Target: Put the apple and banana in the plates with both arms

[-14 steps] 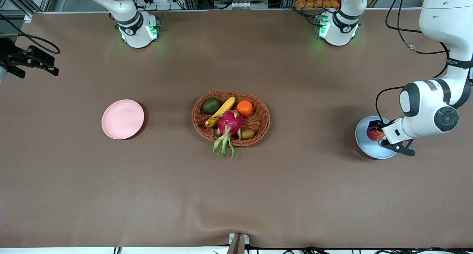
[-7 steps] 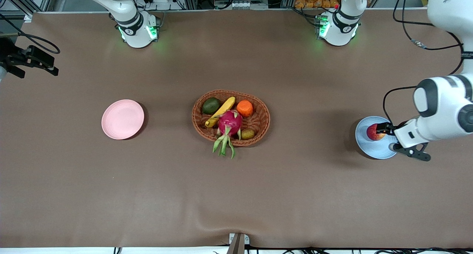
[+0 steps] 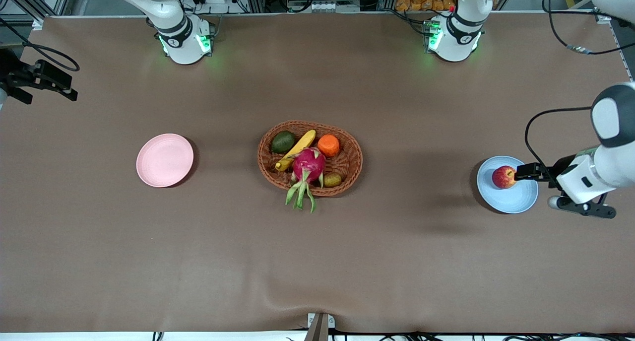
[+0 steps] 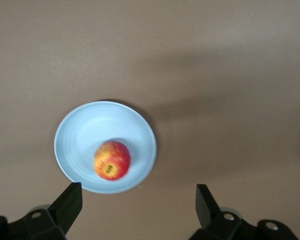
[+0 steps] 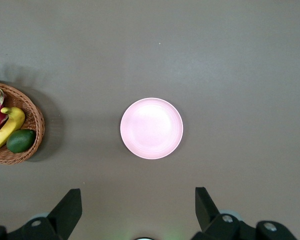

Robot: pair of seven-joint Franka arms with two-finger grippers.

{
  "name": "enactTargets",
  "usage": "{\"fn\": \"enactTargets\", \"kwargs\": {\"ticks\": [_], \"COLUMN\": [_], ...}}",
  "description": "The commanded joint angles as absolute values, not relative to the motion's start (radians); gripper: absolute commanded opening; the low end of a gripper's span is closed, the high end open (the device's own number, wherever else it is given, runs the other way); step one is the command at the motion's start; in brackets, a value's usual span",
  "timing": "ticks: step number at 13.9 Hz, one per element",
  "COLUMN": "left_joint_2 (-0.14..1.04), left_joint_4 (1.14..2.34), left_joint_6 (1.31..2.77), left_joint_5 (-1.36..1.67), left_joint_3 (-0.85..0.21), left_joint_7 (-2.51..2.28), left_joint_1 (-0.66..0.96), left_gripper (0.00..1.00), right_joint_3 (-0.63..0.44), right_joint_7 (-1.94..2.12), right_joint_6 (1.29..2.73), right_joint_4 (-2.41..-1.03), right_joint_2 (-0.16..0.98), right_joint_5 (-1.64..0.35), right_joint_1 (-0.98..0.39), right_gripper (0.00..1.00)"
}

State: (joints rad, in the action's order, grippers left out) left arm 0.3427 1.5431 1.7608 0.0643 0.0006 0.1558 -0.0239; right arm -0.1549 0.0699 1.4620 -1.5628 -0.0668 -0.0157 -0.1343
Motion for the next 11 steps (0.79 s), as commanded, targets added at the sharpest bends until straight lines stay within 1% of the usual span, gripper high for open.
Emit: {"fn": "enactTargets", "kwargs": {"ticks": [1,3,5,8,11], "left_joint_2": [0.256,0.213,0.175,0.040,-0.038], "left_joint_4": [1.539,1.514,1.491,1.482,1.486], "left_joint_6": [1.682,1.654,1.582,1.404,1.346], "left_joint_5": [0.058,0.034,0.043,0.058,0.060], "left_joint_3": [0.018,0.050,0.075,0.075,0.084], "left_joint_7": [-0.020,-0.017,-0.014,-0.110,-0.179], "left_joint_1": [0.041,0.054,0.051,0.049,0.048], "left_gripper": [1.00,1.00,1.00,1.00,1.00], "right_joint_3": [-0.156,-0.156,-0.156,-0.156,-0.156], "right_joint_7": [0.071,0.072,0.072,0.072,0.072], "right_joint_6": [1.460,1.459,1.457,1.457,1.457], "right_joint_4": [-1.569,-1.569,-1.569,-1.568,-1.568], "right_joint_2": [-0.084,-0.084,-0.086,-0.086,-0.086], "right_joint_5": [-0.018,-0.018,-0.020,-0.018,-0.020], "right_joint_1": [-0.135,-0.135,-0.135,-0.135,-0.135], "right_gripper": [1.00,1.00,1.00,1.00,1.00]}}
